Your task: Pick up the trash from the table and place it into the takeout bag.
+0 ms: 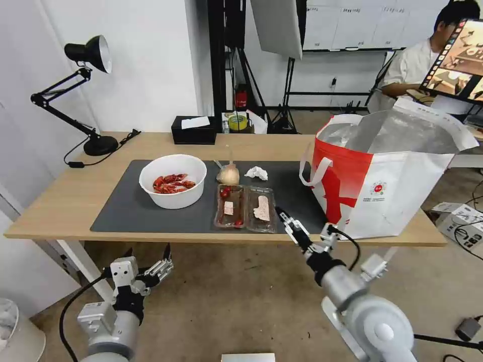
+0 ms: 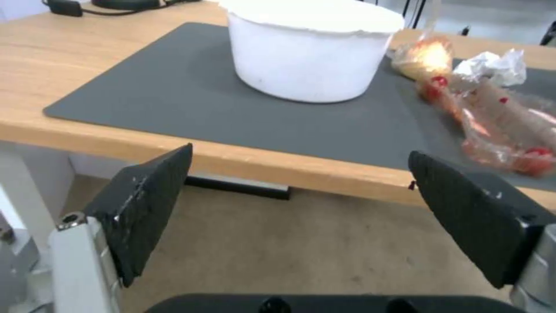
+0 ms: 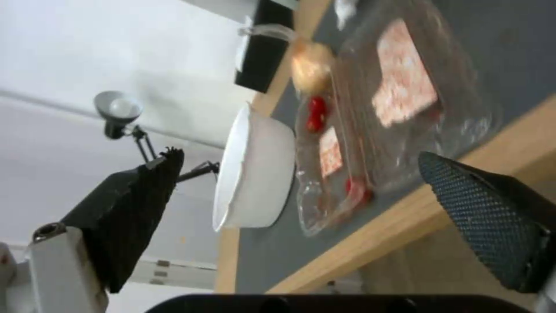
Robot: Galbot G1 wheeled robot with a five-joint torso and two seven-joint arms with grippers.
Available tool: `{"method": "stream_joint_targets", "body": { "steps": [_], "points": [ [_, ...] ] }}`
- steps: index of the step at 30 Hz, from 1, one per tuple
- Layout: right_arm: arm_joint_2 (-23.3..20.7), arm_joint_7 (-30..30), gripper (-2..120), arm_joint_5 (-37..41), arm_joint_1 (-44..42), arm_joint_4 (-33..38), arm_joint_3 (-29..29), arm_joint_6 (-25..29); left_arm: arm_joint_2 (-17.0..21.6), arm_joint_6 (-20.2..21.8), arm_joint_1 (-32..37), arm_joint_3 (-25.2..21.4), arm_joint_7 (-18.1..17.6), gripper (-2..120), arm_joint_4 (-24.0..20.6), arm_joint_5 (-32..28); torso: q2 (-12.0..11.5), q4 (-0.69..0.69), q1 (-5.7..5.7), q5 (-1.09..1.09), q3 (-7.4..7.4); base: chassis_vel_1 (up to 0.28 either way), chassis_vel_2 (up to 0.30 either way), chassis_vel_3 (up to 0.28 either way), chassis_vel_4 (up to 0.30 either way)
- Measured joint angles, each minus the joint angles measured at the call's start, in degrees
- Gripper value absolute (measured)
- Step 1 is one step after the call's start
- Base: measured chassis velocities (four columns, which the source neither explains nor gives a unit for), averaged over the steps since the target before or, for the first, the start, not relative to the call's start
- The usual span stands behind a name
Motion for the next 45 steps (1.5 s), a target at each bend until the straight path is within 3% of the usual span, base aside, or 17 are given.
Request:
{"method": "stream_joint_targets", "body": {
  "steps": [10, 24, 45],
  "points": [
    [6.3, 9.9, 100, 3.6, 5.0, -4.5, -3.1, 1.8, -0.3, 0.0, 1.2, -0.9, 0.0, 100, 1.1, 2.1, 0.0, -0.01, 0.00, 0.00, 0.00, 0.000, 0.000, 0.000, 0.000],
    [8.4, 11.1, 100, 5.6, 7.8, -8.2, -3.6, 2.2, -1.4, 0.0, 1.9, -0.7, 0.0, 100, 2.6, 4.0, 0.0, 0.00, 0.00, 0.00, 0.00, 0.000, 0.000, 0.000, 0.000],
    [13.8, 11.6, 100, 4.3, 8.4, -11.0, -4.4, 2.5, -0.1, 0.0, 2.3, -0.8, 0.0, 100, 3.1, 3.8, 0.0, -0.01, 0.00, 0.00, 0.00, 0.000, 0.000, 0.000, 0.000]
  ]
}}
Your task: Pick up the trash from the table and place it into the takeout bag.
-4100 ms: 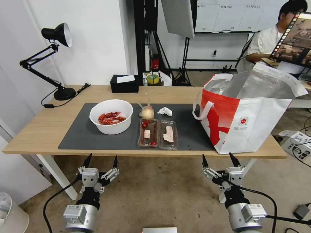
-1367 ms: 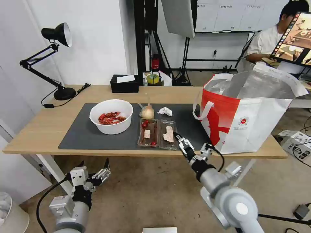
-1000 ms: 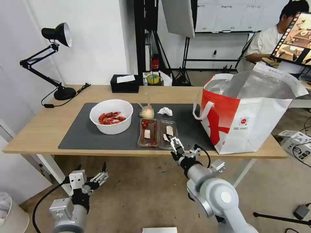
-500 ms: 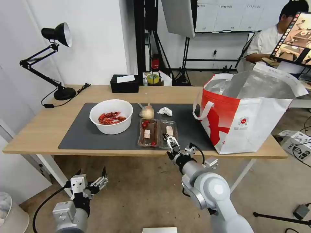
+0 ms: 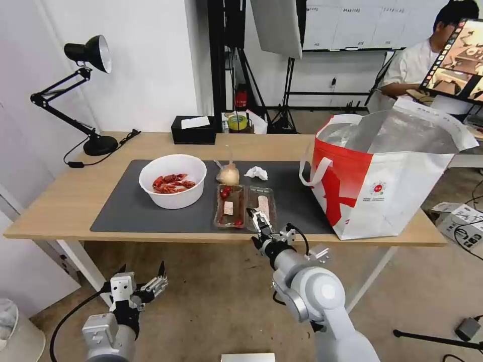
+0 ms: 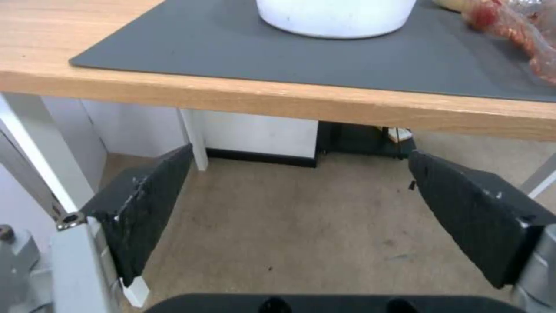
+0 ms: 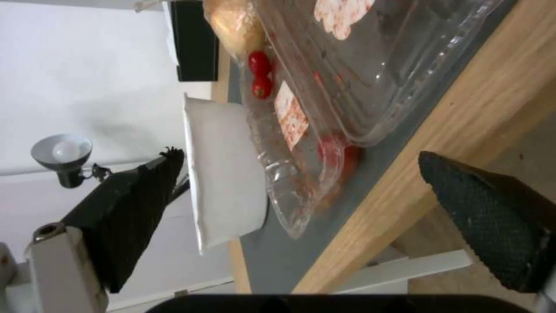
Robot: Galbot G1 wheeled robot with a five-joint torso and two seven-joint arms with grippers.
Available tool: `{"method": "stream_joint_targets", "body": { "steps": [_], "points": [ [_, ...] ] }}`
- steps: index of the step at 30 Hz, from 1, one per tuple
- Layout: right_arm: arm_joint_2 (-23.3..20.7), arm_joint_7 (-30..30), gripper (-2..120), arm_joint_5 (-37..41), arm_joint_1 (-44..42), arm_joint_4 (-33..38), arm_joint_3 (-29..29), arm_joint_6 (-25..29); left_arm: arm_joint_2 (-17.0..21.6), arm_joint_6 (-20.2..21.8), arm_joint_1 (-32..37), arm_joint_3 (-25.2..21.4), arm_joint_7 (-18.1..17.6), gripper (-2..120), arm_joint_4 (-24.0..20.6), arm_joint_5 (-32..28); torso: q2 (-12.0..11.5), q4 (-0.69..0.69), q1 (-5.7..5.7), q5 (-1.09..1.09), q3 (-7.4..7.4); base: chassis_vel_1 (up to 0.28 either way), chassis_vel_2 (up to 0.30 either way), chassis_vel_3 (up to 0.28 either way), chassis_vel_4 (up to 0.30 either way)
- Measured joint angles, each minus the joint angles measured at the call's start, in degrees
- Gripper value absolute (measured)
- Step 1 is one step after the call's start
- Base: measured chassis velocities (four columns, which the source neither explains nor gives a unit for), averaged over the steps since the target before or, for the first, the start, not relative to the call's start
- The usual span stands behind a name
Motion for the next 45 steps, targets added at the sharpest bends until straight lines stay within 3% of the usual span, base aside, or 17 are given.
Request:
{"method": "stream_joint_targets", "body": {
  "steps": [45],
  "points": [
    [2.7, -0.9, 100, -1.5, 2.8, -4.3, 0.5, -0.2, -0.3, -1.2, 0.9, -0.2, 0.3, 100, -0.2, 0.1, 0.0, 0.00, 0.00, 0.01, -0.01, 0.000, 0.000, 0.000, 0.000]
  ]
}}
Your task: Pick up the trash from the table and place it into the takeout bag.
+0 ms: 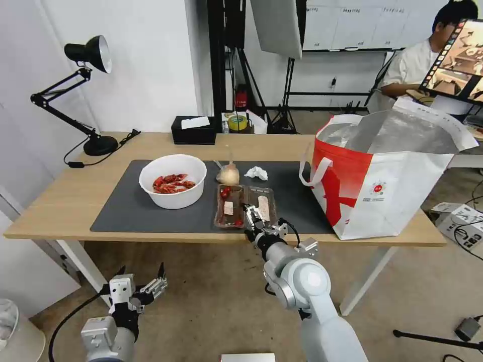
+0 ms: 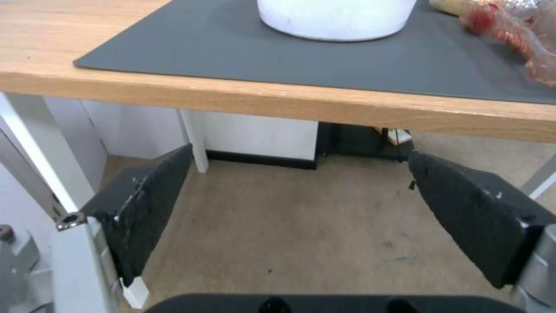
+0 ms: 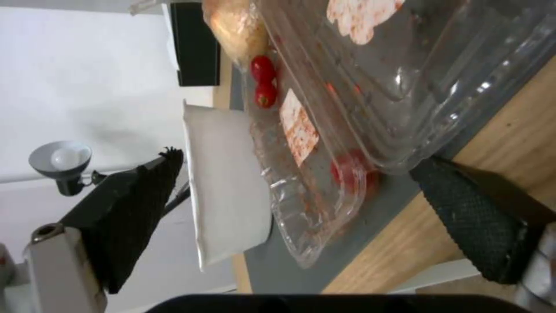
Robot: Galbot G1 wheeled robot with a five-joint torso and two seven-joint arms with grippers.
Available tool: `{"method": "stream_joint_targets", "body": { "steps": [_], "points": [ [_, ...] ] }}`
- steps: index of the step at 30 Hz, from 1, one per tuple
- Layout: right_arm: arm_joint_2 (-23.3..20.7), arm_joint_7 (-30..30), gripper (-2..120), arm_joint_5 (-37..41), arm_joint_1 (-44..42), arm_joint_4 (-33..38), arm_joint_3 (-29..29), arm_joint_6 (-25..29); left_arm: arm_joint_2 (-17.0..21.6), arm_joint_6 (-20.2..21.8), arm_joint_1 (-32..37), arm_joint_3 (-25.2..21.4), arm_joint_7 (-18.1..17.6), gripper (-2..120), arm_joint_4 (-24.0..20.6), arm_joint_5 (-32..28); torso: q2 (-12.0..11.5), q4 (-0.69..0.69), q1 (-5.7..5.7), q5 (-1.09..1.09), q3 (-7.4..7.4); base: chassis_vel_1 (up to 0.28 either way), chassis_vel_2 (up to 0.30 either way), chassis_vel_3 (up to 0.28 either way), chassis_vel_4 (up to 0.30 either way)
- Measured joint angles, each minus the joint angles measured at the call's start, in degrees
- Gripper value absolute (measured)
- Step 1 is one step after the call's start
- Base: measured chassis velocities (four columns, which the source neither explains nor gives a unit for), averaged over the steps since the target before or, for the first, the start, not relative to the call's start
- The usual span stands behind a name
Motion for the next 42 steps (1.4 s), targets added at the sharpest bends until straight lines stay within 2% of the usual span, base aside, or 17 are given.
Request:
{"method": "stream_joint_targets", "body": {
  "steps": [8, 27, 38, 42],
  "points": [
    [-0.2, -0.6, 100, -0.7, -0.6, 0.4, 0.5, 0.0, 0.0, -0.1, 0.0, 0.1, 0.0, 100, 0.1, 0.0, 0.0, 0.00, 0.00, 0.00, 0.00, 0.000, 0.000, 0.000, 0.000],
    [-0.4, -4.9, 100, -8.7, -2.1, 1.2, 0.2, 0.7, 0.0, -1.4, 0.8, 0.1, 0.3, 100, 0.2, 0.1, 0.0, -0.01, 0.00, 0.00, 0.01, 0.000, 0.000, 0.000, 0.000],
    [-1.6, -10.1, 100, -24.2, -2.6, 3.8, -1.9, 1.1, -0.1, -2.0, 1.2, -0.3, 0.4, 100, 0.1, 0.2, 0.0, -0.01, 0.00, 0.00, 0.01, 0.000, 0.000, 0.000, 0.000],
    [-2.3, -11.0, 100, -26.1, -1.2, 4.1, -2.5, 1.2, -0.1, -2.2, 1.2, -0.4, 0.4, 100, 0.1, 0.2, 0.0, -0.01, 0.00, 0.00, 0.01, 0.000, 0.000, 0.000, 0.000]
  ]
}}
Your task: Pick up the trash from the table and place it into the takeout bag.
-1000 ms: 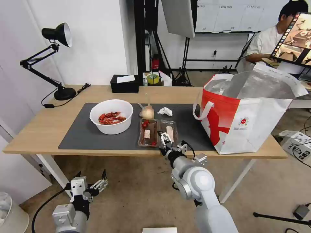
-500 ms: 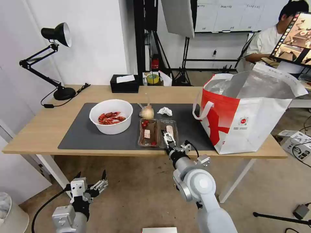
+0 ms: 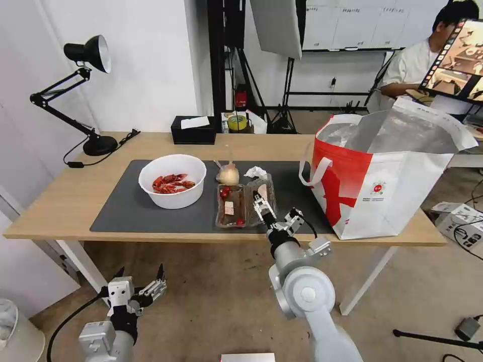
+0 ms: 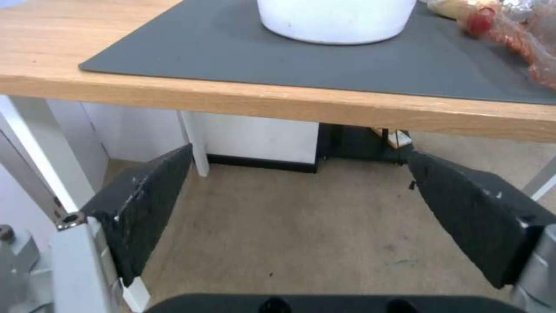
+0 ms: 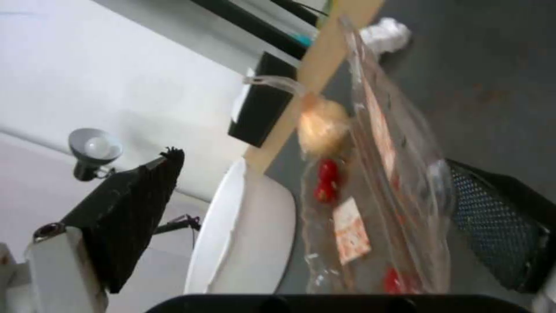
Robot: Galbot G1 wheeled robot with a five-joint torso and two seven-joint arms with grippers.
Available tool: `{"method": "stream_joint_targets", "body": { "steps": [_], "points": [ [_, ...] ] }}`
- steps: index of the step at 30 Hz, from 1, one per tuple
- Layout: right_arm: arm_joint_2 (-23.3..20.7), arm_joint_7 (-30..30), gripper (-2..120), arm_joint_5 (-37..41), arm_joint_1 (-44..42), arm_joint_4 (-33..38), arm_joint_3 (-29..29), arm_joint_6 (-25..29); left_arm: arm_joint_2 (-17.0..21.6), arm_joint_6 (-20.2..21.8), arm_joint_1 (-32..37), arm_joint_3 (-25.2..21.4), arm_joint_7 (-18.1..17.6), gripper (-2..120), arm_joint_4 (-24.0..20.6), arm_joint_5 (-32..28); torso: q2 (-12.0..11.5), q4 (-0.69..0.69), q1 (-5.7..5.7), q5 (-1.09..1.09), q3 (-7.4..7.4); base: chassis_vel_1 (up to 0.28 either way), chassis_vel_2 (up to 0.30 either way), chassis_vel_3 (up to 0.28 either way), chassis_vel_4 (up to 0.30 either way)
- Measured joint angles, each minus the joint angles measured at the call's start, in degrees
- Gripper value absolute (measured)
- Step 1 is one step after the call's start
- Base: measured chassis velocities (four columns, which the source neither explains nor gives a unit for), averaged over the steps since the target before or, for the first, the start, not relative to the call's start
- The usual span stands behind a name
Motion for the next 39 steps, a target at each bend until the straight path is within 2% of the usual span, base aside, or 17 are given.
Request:
{"method": "stream_joint_targets", "body": {
  "steps": [6, 11, 13, 18, 20, 25, 31, 34, 37, 38, 39],
  "points": [
    [-0.7, 0.0, 100, 0.2, 2.7, -0.7, -0.4, -0.1, -0.1, -0.3, 0.0, -0.2, 0.0, 100, -0.1, 0.0, 0.0, 0.00, 0.00, 0.00, 0.00, 0.000, 0.000, 0.000, 0.000],
    [-1.0, 0.6, 100, 3.5, 6.0, -2.6, -1.4, -1.2, -0.1, -0.3, 0.1, -0.4, 0.0, 100, -0.4, 0.0, 0.0, 0.00, 0.00, -0.01, 0.00, 0.000, 0.000, 0.000, 0.000],
    [0.1, 2.1, 100, 7.8, 8.6, -4.6, -2.7, -2.8, -0.1, -0.3, 0.1, -0.7, 0.0, 100, -0.6, 0.0, 0.0, 0.00, 0.00, 0.00, 0.00, 0.000, 0.000, 0.000, 0.000],
    [2.5, 4.5, 100, 10.6, 11.3, -7.5, -4.5, -4.4, -0.3, -0.3, 0.5, -1.0, 0.0, 100, -1.1, 0.0, 0.0, 0.01, 0.00, 0.00, 0.00, 0.000, 0.000, 0.000, 0.000],
    [3.2, 7.1, 100, 13.7, 12.9, -8.8, -5.8, -5.6, -0.7, -0.5, 1.0, -1.0, 0.0, 100, -1.2, 0.2, 0.0, 0.01, 0.00, -0.01, 0.00, 0.000, 0.000, 0.000, 0.000],
    [3.1, 11.1, 100, 18.1, 15.0, -10.3, -6.5, -6.4, -0.5, -0.7, 1.1, -1.1, 0.0, 100, -1.3, 0.3, 0.0, 0.01, 0.00, -0.01, 0.00, 0.000, 0.000, 0.000, 0.000],
    [3.0, 11.6, 100, 19.8, 15.5, -10.2, -5.9, -6.6, -0.2, -0.7, 1.0, -1.1, 0.0, 100, -1.5, 0.2, 0.0, 0.00, 0.00, 0.00, 0.00, 0.000, 0.000, 0.000, 0.000],
    [1.8, 9.1, 100, 18.0, 15.9, -10.5, -6.0, -7.7, -0.1, -0.7, 1.0, -1.1, 0.0, 100, -1.5, 0.2, 0.0, 0.01, 0.00, 0.01, 0.00, 0.000, 0.000, 0.000, 0.000],
    [-3.9, -2.2, 100, 3.4, 19.0, -12.7, -7.8, -10.5, 0.4, -0.7, 0.6, -1.1, 0.0, 100, -1.5, 0.0, 0.0, 0.00, 0.00, 0.02, 0.00, 0.000, 0.000, 0.000, 0.000],
    [-3.9, -2.2, 100, 3.4, 19.0, -12.7, -7.8, -10.5, 0.4, -0.7, 0.6, -1.1, 0.0, 100, -1.5, 0.0, 0.0, 0.00, 0.00, 0.02, 0.00, 0.000, 0.000, 0.000, 0.000],
    [-7.0, -7.8, 100, -2.1, 21.2, -14.1, -8.6, -11.9, 0.6, -0.8, 0.4, -1.2, 0.0, 100, -1.5, -0.1, 0.0, 0.00, 0.00, 0.01, 0.00, 0.000, 0.000, 0.000, 0.000]
  ]
}}
